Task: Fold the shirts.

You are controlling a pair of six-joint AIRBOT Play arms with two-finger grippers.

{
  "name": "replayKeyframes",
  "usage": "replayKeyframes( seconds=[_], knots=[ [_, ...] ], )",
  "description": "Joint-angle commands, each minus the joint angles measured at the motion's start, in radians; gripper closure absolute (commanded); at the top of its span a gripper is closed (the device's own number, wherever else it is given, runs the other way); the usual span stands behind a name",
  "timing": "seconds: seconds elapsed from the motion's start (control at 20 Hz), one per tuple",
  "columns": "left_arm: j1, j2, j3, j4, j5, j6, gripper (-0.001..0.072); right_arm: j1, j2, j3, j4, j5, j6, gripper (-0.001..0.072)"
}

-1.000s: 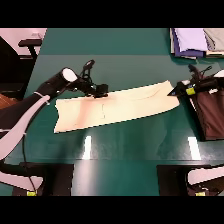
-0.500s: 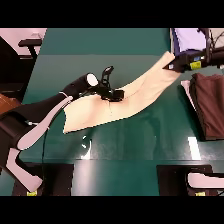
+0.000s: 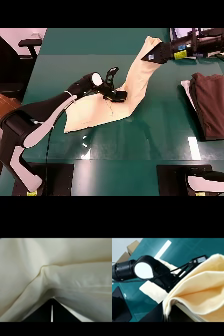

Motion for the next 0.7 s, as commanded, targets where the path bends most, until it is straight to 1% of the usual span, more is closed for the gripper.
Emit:
replayKeyframes(
  seconds=[0.0, 0.15, 0.25, 0.35, 0.4, 0.45, 0.5, 0.55, 0.6, 0.65],
  knots=[
    [0.064, 0.068, 0.059, 0.119, -0.084, -0.007, 0.0683, 0.071, 0.001, 0.010, 0.002, -0.025, 0.001, 0.0694],
    [0.202, 0.245, 0.067, 0.228, -0.113, -0.007, 0.0682, 0.174, -0.013, 0.010, 0.012, -0.079, 0.001, 0.0694],
    [0.314, 0.373, 0.067, 0.274, -0.134, -0.005, 0.0681, 0.285, -0.058, 0.010, 0.078, -0.145, -0.001, 0.0694],
    [0.420, 0.494, 0.066, 0.321, -0.151, -0.004, 0.0681, 0.423, -0.140, 0.010, 0.161, -0.239, -0.061, 0.0692],
    [0.464, 0.547, 0.066, 0.346, -0.158, -0.004, 0.0681, 0.497, -0.187, 0.010, 0.196, -0.295, -0.113, 0.0648],
    [0.509, 0.593, 0.066, 0.366, -0.168, -0.004, 0.0681, 0.559, -0.231, 0.010, 0.213, -0.352, -0.144, 0.0449],
    [0.546, 0.632, 0.066, 0.380, -0.182, -0.005, 0.0681, 0.610, -0.269, 0.010, 0.209, -0.401, -0.167, 0.0218],
    [0.581, 0.665, 0.066, 0.387, -0.200, -0.004, 0.0681, 0.649, -0.303, 0.010, 0.210, -0.425, -0.181, 0.0074],
    [0.612, 0.691, 0.066, 0.388, -0.217, -0.004, 0.0680, 0.669, -0.327, 0.010, 0.202, -0.415, -0.200, 0.0068],
    [0.634, 0.710, 0.066, 0.388, -0.228, 0.003, 0.0681, 0.669, -0.340, 0.010, 0.187, -0.389, -0.201, 0.0113]
  ],
)
